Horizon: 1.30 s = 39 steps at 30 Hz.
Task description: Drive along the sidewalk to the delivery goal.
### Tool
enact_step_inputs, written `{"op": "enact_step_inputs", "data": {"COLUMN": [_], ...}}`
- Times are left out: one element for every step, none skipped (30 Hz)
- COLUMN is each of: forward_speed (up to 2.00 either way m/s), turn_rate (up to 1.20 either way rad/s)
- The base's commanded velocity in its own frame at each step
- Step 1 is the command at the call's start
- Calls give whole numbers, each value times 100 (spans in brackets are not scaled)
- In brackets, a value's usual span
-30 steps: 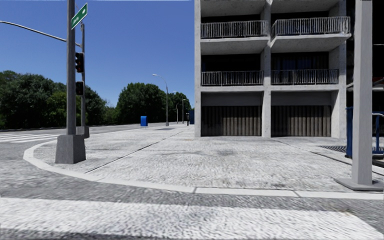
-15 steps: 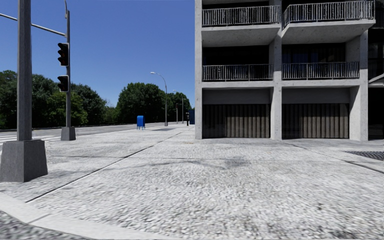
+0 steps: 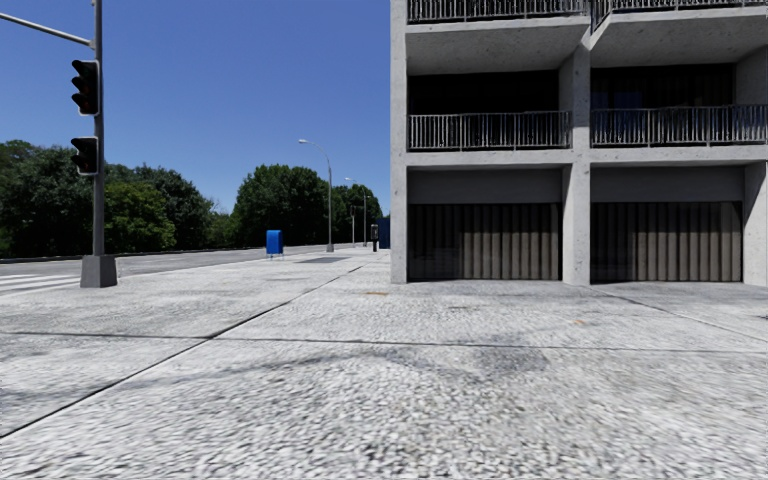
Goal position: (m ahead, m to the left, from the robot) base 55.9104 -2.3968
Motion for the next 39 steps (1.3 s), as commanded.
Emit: {"op": "enact_step_inputs", "data": {"forward_speed": [157,153,149,149,148,148,148,148,148,148,148,148,148,148,148,148,148,148,148,148,148,148,151,200,200,200,200,200,200,200,200,200,200,200,200,200,200,200,200], "turn_rate": [0,0,0,0,0,0,0,0,0,0,2,12,12,22,26,29,29,34,38,39,39,39,39,39,39,39,39,39,39,39,39,39,39,39,39,39,39,39,33]}}
